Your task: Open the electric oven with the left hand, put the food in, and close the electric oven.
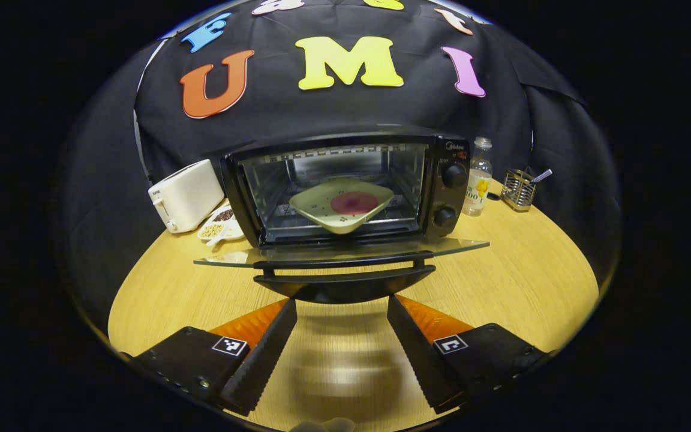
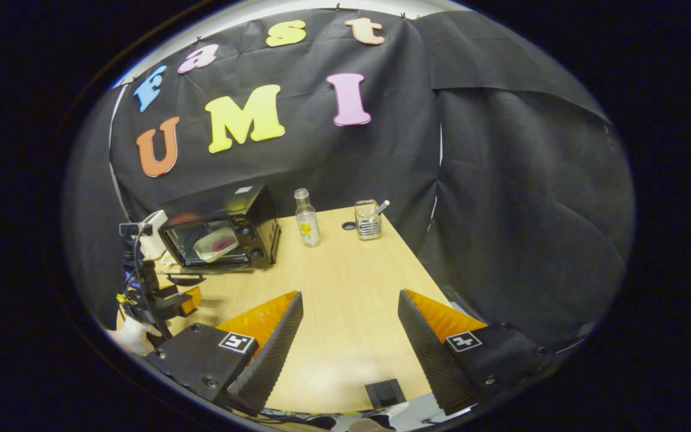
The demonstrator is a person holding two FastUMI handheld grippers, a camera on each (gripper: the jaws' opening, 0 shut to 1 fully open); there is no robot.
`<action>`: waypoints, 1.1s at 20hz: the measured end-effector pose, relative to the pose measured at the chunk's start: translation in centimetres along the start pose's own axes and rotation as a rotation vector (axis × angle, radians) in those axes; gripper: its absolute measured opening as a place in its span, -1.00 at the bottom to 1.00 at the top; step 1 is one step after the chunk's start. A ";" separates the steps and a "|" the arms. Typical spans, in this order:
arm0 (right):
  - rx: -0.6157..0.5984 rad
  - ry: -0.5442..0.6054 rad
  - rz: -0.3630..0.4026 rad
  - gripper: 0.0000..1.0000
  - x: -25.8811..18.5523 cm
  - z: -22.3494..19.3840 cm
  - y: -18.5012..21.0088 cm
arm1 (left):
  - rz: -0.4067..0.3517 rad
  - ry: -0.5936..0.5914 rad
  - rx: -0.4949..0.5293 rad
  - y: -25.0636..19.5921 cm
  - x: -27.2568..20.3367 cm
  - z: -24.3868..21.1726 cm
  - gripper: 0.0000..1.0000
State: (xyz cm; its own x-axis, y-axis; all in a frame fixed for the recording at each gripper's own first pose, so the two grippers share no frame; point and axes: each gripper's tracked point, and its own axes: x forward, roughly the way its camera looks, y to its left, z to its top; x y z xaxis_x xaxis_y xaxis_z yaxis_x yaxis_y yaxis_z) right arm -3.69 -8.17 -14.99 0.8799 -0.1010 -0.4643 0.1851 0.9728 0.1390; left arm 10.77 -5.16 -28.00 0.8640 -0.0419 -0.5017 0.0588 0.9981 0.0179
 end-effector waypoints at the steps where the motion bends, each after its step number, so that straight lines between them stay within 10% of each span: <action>1: 0.004 -0.004 0.000 1.00 0.0 0.2 0.0 | -0.005 -0.020 0.004 -0.1 -0.1 1.1 0.94; 22: 0.038 -0.004 -0.045 1.00 -0.2 0.1 -1.8 | -0.026 -0.125 0.033 -1.1 3.4 9.5 0.94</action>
State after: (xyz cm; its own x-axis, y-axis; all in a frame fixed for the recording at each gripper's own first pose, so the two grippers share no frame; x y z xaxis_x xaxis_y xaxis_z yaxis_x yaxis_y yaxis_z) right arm -4.19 -9.89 -15.09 0.8721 -0.1455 -0.4671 0.2412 0.9586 0.1516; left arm 18.38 -6.79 -21.49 0.9174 -0.0754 -0.3908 0.0970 0.9946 0.0357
